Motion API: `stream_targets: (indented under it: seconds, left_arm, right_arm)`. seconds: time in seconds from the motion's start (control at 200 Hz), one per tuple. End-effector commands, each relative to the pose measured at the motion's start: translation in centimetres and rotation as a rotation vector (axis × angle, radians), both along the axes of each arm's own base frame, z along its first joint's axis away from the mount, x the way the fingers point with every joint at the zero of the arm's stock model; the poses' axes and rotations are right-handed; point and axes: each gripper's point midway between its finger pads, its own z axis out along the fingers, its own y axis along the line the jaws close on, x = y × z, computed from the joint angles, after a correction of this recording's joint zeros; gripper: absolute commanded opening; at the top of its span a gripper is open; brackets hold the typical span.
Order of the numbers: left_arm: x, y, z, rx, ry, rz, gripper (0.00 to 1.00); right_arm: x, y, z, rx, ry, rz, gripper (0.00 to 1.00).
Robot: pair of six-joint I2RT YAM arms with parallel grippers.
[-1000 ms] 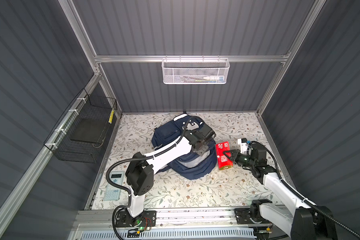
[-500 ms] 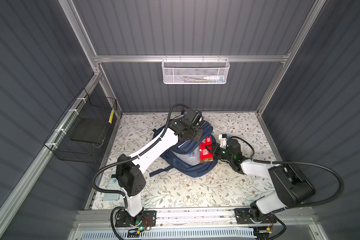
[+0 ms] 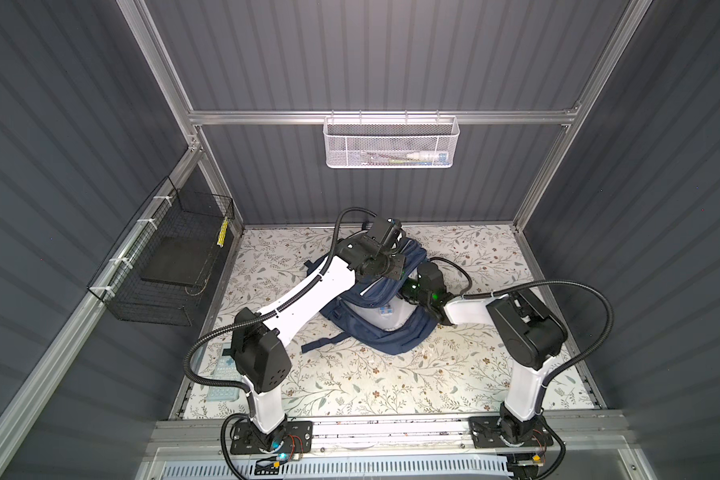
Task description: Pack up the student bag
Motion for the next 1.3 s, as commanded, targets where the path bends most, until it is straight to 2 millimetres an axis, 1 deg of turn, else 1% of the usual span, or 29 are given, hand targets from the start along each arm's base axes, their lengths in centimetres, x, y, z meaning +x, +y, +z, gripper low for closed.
stream_targets:
  seconds: [0.0, 0.075, 0.2, 0.265, 0.305, 0.365, 0.42, 0.43, 0.45, 0.495, 0.545, 0.55, 0.57, 0.635, 0.705, 0.755, 0.775, 0.795, 0.805, 0.82, 0.871, 0.911, 0.936, 0.981, 1.061, 1.111, 1.146, 1.211, 1.296]
  left_arm:
    - [0.8, -1.1, 1.4, -0.103, -0.036, 0.01, 0.0]
    - [0.8, -1.4, 0.1, -0.098, -0.014, 0.007, 0.0]
    - [0.5, -1.4, -3.2, -0.077, 0.047, 0.018, 0.0]
    - [0.3, -1.1, -4.7, -0.059, 0.066, 0.028, 0.09]
    - [0.1, -1.0, -5.3, -0.063, 0.074, 0.03, 0.19]
    - [-0.2, -0.9, -5.5, -0.073, 0.083, 0.03, 0.41]
    - [-0.6, -1.0, -4.6, -0.117, 0.078, 0.021, 0.62]
    - [-0.6, -1.0, -4.5, -0.125, 0.077, 0.021, 0.66]
    - [-0.7, -0.8, -3.9, -0.146, 0.074, 0.024, 0.72]
    - [-1.1, -0.2, -3.1, -0.182, 0.07, 0.031, 0.83]
    - [-1.3, 1.0, -2.0, -0.228, 0.072, 0.052, 0.9]
    - [-1.5, 1.3, -2.6, -0.224, 0.085, 0.056, 0.91]
    - [-1.8, 2.0, -2.7, -0.239, 0.096, 0.068, 0.92]
    - [-2.0, 4.5, -2.1, -0.323, 0.115, 0.11, 0.96]
    - [-2.1, 7.8, -2.2, -0.365, 0.129, 0.172, 0.98]
    - [-2.1, 10.6, -2.8, -0.357, 0.128, 0.243, 0.98]
    - [-2.0, 11.6, -3.2, -0.354, 0.131, 0.273, 0.98]
    - [-2.0, 12.7, -3.2, -0.362, 0.126, 0.304, 0.97]
    - [-2.0, 13.1, -3.3, -0.366, 0.125, 0.318, 0.96]
    - [-2.0, 13.9, -3.4, -0.374, 0.124, 0.34, 0.95]
    - [-2.0, 15.9, -3.7, -0.405, 0.115, 0.409, 0.9]
    - [-2.0, 17.2, -3.5, -0.451, 0.1, 0.454, 0.89]
    - [-2.1, 17.6, -3.1, -0.48, 0.077, 0.464, 0.89]
    - [-2.3, 18.3, -2.6, -0.499, 0.042, 0.487, 0.89]
    - [-2.0, 19.4, -3.4, -0.469, 0.022, 0.534, 0.91]
    - [-1.5, 19.8, -4.8, -0.463, 0.047, 0.56, 0.92]
    - [-0.9, 19.6, -5.7, -0.486, 0.076, 0.56, 0.91]
    - [0.2, 19.4, -7.0, -0.527, 0.102, 0.559, 0.88]
    - [1.3, 19.9, -8.7, -0.489, 0.098, 0.601, 0.82]
  right_arm:
    - [-1.9, -2.9, 1.1, -0.057, -0.013, 0.002, 0.5]
    - [-3.9, -5.2, 1.0, -0.096, -0.004, -0.017, 0.5]
    - [-7.8, -8.7, -0.5, -0.149, 0.051, -0.04, 0.49]
    - [-10.0, -9.7, -1.7, -0.227, 0.093, -0.012, 0.5]
    - [-11.2, -9.9, -2.1, -0.281, 0.112, 0.017, 0.5]
    - [-12.9, -9.9, -2.1, -0.336, 0.092, 0.038, 0.52]
    - [-14.2, -9.8, -1.6, -0.378, 0.06, 0.045, 0.53]
    - [-14.5, -9.8, -1.9, -0.393, 0.066, 0.05, 0.53]
    - [-14.9, -9.7, -0.9, -0.397, 0.034, 0.053, 0.54]
    - [-15.5, -9.6, -0.1, -0.437, -0.005, 0.049, 0.56]
    - [-16.2, -9.2, 0.8, -0.48, -0.045, 0.055, 0.58]
    - [-16.3, -9.1, 0.9, -0.483, -0.049, 0.056, 0.59]
    - [-16.5, -8.9, 1.3, -0.498, -0.07, 0.062, 0.6]
    - [-17.1, -7.9, 2.6, -0.547, -0.14, 0.073, 0.61]
    - [-17.5, -6.5, 3.5, -0.566, -0.195, 0.091, 0.62]
    - [-17.3, -5.4, 3.5, -0.562, -0.196, 0.12, 0.63]
    - [-17.3, -4.8, 3.2, -0.565, -0.186, 0.138, 0.63]
    - [-17.1, -4.2, 3.2, -0.56, -0.186, 0.152, 0.63]
    - [-17.1, -3.8, 2.6, -0.568, -0.175, 0.167, 0.63]
    - [-17.0, -3.3, 2.5, -0.566, -0.17, 0.179, 0.63]
    - [-16.7, -1.4, 2.3, -0.539, -0.17, 0.226, 0.63]
    - [-16.4, 0.1, 2.1, -0.514, -0.168, 0.256, 0.63]
    - [-16.0, 0.7, 1.9, -0.51, -0.163, 0.264, 0.64]
    - [-15.1, 1.2, 1.0, -0.534, -0.125, 0.256, 0.66]
    - [-13.9, 1.4, -0.4, -0.547, -0.074, 0.253, 0.66]
    - [-13.1, 0.9, -1.0, -0.545, -0.053, 0.23, 0.67]
    - [-12.7, 0.5, -1.4, -0.532, -0.036, 0.224, 0.66]
    - [-11.8, -0.7, -2.0, -0.513, -0.003, 0.2, 0.64]
    - [-10.7, -2.5, -2.2, -0.491, 0.015, 0.163, 0.6]
